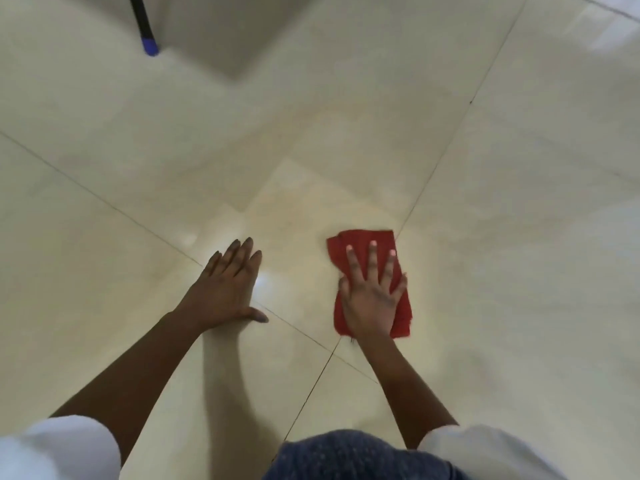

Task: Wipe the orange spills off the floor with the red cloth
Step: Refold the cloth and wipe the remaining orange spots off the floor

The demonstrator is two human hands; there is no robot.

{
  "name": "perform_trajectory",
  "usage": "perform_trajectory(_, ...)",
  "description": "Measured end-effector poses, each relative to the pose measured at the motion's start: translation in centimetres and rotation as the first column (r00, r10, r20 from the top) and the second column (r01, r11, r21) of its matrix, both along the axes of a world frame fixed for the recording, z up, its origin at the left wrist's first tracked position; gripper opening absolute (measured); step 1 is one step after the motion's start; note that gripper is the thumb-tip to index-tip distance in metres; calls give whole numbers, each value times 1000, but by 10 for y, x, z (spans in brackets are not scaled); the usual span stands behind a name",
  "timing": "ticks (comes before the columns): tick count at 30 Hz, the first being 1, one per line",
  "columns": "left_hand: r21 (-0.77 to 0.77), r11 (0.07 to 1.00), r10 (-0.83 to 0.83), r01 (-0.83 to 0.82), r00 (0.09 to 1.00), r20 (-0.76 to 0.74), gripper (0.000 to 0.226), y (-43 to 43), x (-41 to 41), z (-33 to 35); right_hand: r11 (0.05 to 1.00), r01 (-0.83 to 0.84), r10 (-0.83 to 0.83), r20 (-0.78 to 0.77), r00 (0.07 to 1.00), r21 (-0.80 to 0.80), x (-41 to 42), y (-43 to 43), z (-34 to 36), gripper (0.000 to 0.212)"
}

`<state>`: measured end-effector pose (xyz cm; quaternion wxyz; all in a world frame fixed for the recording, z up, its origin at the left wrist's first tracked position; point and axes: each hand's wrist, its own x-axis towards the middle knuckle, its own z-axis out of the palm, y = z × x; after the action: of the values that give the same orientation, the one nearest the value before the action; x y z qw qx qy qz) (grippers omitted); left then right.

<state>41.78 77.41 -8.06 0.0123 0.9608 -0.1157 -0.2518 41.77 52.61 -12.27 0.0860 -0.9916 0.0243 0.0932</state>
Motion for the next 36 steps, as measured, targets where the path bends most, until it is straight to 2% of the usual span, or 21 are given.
perform_trajectory(1,2,1000,31,-31,1000,-5,132,8,-3,1,999,-31,31,34,999,-6,-19,16,2,55)
perform_trajectory(2,1,998,62,-62,998,-10,136,19,-7,2,989,-145,145,4,989,0,-41,39,7,56)
perform_trajectory(4,-32,991,128,-129,991,-39,142,38,-17,1,906,-423,422,13,906,12,-78,73,10,54)
perform_trajectory(6,-44,983,178,-180,983,-47,134,55,-27,1,787,-617,616,24,787,-6,-55,81,9,52)
perform_trajectory(7,-23,981,189,-191,981,-48,128,61,-31,2,771,-637,637,37,770,-31,-29,78,6,52)
perform_trajectory(9,1,977,215,-215,975,-64,128,67,-35,7,846,-530,532,34,846,-55,29,68,3,53)
perform_trajectory(11,-15,972,231,-233,971,-56,128,67,-35,8,951,-307,307,-22,951,-25,72,55,4,52)
perform_trajectory(13,-1,970,243,-244,969,-51,123,68,-34,11,980,-196,197,-47,979,8,79,71,11,54)
perform_trajectory(14,9,968,252,-252,967,-47,122,69,-33,9,970,-243,243,-52,969,7,69,86,14,55)
perform_trajectory(15,17,963,268,-268,962,-43,123,71,-34,8,930,-366,366,-45,929,16,51,103,13,55)
perform_trajectory(17,9,951,310,-310,950,-47,124,77,-37,4,758,-651,651,12,759,37,9,126,9,53)
perform_trajectory(18,-5,941,337,-338,940,-46,125,80,-39,2,691,-722,722,17,691,16,-2,127,6,53)
perform_trajectory(19,-14,929,369,-370,928,-42,125,87,-44,1,674,-739,739,10,674,14,2,129,5,52)
perform_trajectory(21,-9,917,397,-398,917,-46,126,94,-50,1,764,-645,645,17,764,-10,32,126,2,53)
perform_trajectory(23,6,902,432,-432,901,-33,126,102,-57,0,875,-484,484,15,875,-11,72,131,4,52)
perform_trajectory(26,8,866,500,-500,866,-30,131,115,-60,-3,919,-395,394,-20,919,-2,100,162,11,53)
perform_trajectory(28,6,848,530,-530,848,-19,141,127,-64,-6,861,-508,509,-36,860,21,88,200,12,54)
perform_trajectory(31,-67,825,560,-560,828,-25,153,141,-75,-12,665,-746,746,8,666,42,40,237,11,52)
perform_trajectory(34,-127,816,567,-563,824,-10,150,148,-88,-16,497,-867,867,21,498,34,8,218,9,51)
perform_trajectory(35,-127,822,560,-555,829,-2,149,147,-90,-17,482,-876,876,25,482,17,13,203,7,51)
perform_trajectory(36,-125,830,548,-544,836,-1,149,147,-90,-17,509,-860,860,36,509,-8,27,192,7,51)
